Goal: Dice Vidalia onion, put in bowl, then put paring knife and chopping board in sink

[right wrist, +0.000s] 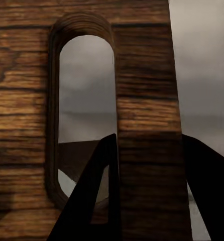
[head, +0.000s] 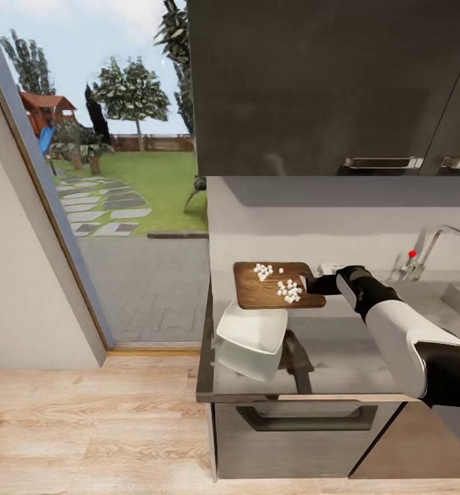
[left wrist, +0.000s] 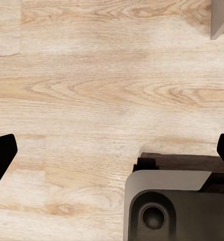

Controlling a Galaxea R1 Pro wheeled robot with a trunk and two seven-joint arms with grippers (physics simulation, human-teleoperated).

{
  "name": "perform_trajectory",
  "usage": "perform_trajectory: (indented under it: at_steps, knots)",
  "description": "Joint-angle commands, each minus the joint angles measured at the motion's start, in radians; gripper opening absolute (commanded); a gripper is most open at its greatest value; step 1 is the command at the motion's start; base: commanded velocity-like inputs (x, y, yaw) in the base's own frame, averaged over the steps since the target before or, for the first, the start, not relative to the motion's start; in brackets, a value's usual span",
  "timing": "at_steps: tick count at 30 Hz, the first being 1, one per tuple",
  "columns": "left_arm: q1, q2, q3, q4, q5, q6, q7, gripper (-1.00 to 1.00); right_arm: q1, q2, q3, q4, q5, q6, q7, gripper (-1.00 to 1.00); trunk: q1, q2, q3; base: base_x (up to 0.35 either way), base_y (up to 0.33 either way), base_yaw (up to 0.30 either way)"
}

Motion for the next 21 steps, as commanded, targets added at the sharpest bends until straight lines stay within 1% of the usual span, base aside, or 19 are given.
perform_trajectory:
  at_steps: [1, 6, 11, 21]
  knots:
    - [-0.002, 0.0, -0.009, 0.004, 0.009, -0.007, 0.0, 1.0, -0.001, 0.0, -0.008, -0.001, 0.015, 0.005, 0.007, -1.0, 0.0, -0.002, -0.002, 0.0, 0.0, 0.0]
    - [-0.002, 0.0, -0.009, 0.004, 0.009, -0.007, 0.0, 1.0, -0.001, 0.001, -0.008, 0.01, 0.031, 0.005, 0.004, -1.0, 0.0, -0.002, -0.002, 0.0, 0.0, 0.0]
    - [-0.002, 0.0, -0.009, 0.004, 0.009, -0.007, 0.0, 1.0, -0.001, 0.002, -0.007, 0.016, 0.032, 0.005, -0.016, -1.0, 0.0, -0.002, -0.002, 0.0, 0.0, 0.0]
    - [-0.002, 0.0, -0.009, 0.004, 0.009, -0.007, 0.0, 1.0, -0.001, 0.002, -0.007, 0.016, 0.034, 0.006, -0.024, -1.0, 0.0, -0.002, -0.002, 0.0, 0.0, 0.0]
